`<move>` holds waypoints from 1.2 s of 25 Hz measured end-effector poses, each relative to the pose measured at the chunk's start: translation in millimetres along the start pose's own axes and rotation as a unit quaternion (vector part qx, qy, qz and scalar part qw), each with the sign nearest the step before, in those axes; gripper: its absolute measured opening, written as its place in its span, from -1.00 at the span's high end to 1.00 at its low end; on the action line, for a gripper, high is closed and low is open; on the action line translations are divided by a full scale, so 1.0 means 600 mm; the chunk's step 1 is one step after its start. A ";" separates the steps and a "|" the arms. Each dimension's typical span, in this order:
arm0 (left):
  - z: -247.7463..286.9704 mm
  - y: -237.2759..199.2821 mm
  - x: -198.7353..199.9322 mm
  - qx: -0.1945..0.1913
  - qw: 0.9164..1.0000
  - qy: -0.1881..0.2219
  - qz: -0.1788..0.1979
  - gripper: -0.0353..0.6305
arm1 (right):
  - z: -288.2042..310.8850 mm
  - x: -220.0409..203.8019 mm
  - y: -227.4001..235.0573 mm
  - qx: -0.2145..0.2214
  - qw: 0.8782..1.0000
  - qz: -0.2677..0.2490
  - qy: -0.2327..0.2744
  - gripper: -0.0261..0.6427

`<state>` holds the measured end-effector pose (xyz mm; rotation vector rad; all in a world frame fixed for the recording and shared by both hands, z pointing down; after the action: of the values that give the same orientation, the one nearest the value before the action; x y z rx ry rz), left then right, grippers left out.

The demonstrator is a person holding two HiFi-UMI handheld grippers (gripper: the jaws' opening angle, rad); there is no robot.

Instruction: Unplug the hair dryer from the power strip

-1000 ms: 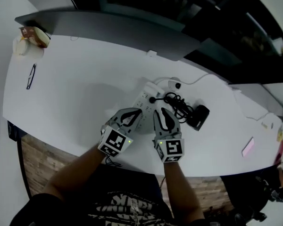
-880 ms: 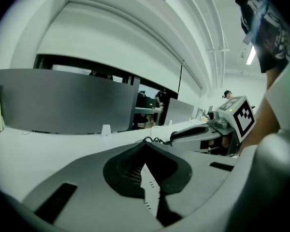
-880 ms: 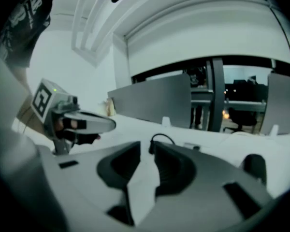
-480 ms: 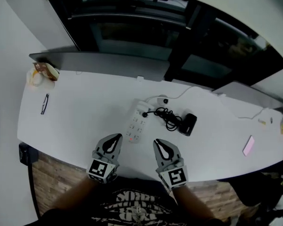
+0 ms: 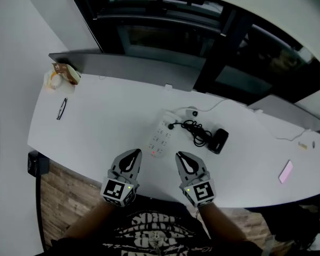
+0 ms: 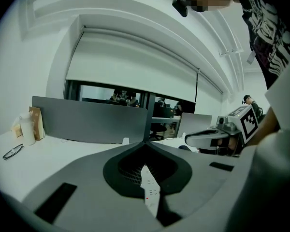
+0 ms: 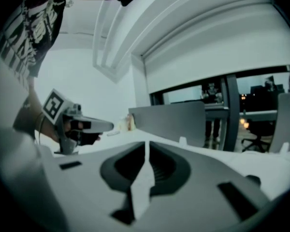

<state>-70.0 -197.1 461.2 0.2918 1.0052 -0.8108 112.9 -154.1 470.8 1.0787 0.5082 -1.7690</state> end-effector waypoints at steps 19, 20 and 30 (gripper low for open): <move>0.326 0.000 -0.122 -0.096 0.974 -0.172 0.115 0.82 | 0.271 -0.090 0.129 -0.033 0.980 0.179 -0.079 0.38; 0.335 0.005 -0.129 -0.101 0.968 -0.185 0.133 0.82 | 0.276 -0.086 0.133 -0.033 0.979 0.188 -0.068 0.50; 0.354 0.008 -0.139 -0.084 0.960 -0.211 0.161 0.82 | 0.202 -0.069 0.167 0.041 0.938 0.335 0.078 0.73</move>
<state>44.7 -274.6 642.6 0.1210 0.5974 -0.4592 154.0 -265.8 581.1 1.2700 0.1254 -1.1143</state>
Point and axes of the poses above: the fingertips, and each gripper's own axes: z forward along the fingers, y to its right, x out of its top, the point moved 5 cm from there along -z, backward along the fingers, and after that the axes turned 15 degrees about -y, right-handed, at the moved point
